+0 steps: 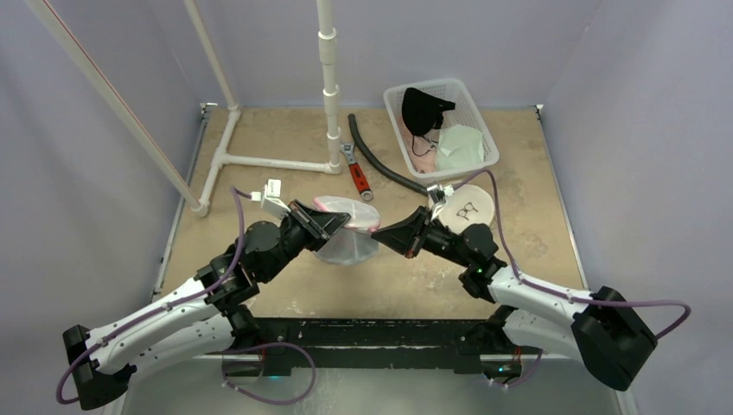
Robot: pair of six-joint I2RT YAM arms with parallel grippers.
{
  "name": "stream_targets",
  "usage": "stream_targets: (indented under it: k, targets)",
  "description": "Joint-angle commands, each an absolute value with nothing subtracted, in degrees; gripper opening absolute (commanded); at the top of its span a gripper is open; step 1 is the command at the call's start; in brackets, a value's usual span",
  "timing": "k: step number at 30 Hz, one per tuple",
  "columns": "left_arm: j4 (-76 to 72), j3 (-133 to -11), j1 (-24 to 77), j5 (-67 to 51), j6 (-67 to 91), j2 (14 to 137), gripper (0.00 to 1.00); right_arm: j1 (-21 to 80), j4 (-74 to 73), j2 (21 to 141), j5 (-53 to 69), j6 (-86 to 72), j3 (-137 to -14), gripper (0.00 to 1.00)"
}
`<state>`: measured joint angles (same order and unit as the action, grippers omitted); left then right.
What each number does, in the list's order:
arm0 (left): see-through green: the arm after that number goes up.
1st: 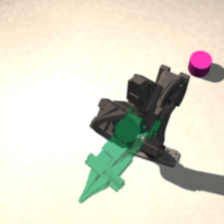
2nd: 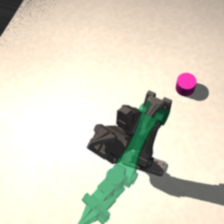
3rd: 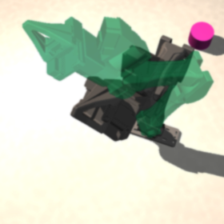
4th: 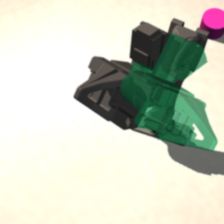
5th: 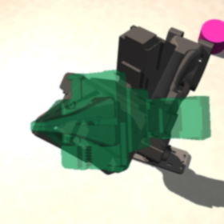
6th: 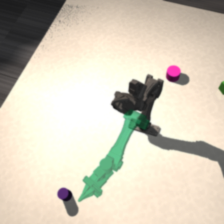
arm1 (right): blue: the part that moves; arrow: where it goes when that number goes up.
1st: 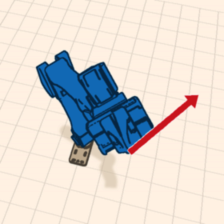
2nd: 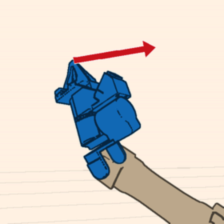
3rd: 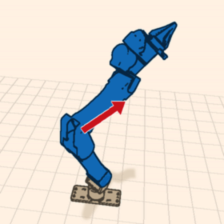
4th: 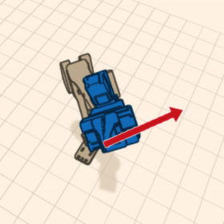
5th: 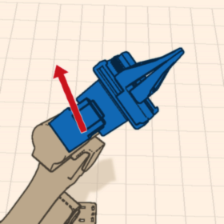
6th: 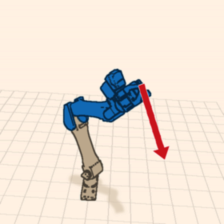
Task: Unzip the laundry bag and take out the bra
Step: Unzip the laundry bag at the center of the board.
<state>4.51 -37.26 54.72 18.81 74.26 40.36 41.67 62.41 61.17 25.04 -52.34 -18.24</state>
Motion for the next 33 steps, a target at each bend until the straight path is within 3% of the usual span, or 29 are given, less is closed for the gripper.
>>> stream_targets:
  k: [1, 12, 18, 20, 23, 25, 27, 33]
  targets:
    - [3.0, -39.8, 54.4, 20.2, 72.8, 39.0, 0.00, 41.5, 49.4, 56.7, 18.9, -42.3, -23.1, 0.00]
    - [4.2, -39.7, 54.4, 21.1, 70.8, 39.7, 0.00, 41.5, 23.1, 52.0, 0.5, -29.9, -27.7, 0.00]
    - [2.6, -38.5, 53.8, 24.3, 65.7, 44.1, 0.00, 41.6, 17.6, 46.5, -10.1, -27.7, -25.9, 0.00]
    - [1.0, -38.2, 52.5, 23.4, 63.8, 47.8, 0.11, 41.6, 17.8, 45.0, -10.5, -27.6, -24.2, 0.00]
    - [-5.1, -37.9, 49.5, 19.0, 60.9, 54.7, 0.46, 42.1, 17.4, 44.7, -11.9, -28.0, -23.2, 0.00]
    - [-6.0, -38.1, 48.2, 16.7, 61.3, 58.0, 0.60, 43.0, 17.8, 45.1, -13.2, -28.2, -22.6, 0.00]
    - [-5.8, -37.6, 48.2, 16.9, 62.0, 58.5, 0.67, 44.3, 18.1, 45.6, -14.5, -28.4, -22.1, 0.00]
    - [-0.5, -34.3, 48.3, 17.1, 70.8, 51.1, 0.71, 47.7, 20.6, 48.3, -17.1, -29.4, -20.7, 0.00]
